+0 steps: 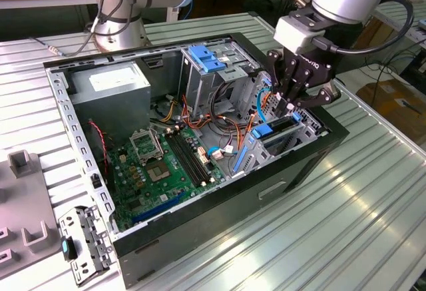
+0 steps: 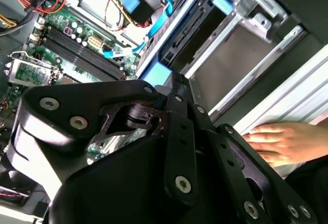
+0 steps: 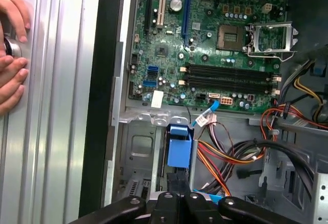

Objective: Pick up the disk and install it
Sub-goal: 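Insert the first disk wire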

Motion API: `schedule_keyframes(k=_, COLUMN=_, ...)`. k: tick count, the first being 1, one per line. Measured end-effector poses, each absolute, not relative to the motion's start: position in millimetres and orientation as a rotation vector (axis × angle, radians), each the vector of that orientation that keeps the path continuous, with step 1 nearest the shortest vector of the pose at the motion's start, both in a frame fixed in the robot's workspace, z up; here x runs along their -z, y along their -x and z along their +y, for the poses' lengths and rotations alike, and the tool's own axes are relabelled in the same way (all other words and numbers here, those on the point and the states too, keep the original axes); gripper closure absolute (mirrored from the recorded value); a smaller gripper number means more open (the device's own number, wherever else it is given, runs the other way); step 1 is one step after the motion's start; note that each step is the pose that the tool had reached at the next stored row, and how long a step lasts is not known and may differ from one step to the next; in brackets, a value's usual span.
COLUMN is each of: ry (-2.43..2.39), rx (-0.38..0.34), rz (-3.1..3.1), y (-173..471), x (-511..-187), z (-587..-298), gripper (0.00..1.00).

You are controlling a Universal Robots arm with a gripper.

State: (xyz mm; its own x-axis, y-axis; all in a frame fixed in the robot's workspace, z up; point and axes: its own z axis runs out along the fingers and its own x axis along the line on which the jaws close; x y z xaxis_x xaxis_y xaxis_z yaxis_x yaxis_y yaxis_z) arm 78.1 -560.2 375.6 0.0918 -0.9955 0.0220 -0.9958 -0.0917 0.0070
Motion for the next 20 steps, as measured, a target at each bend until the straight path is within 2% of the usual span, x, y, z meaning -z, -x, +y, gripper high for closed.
schedule_keyframes(k=20, ry=-2.410, rx=-0.020, rz=-1.985, y=-88.9, x=-381.9, z=-557.2, gripper=0.89)
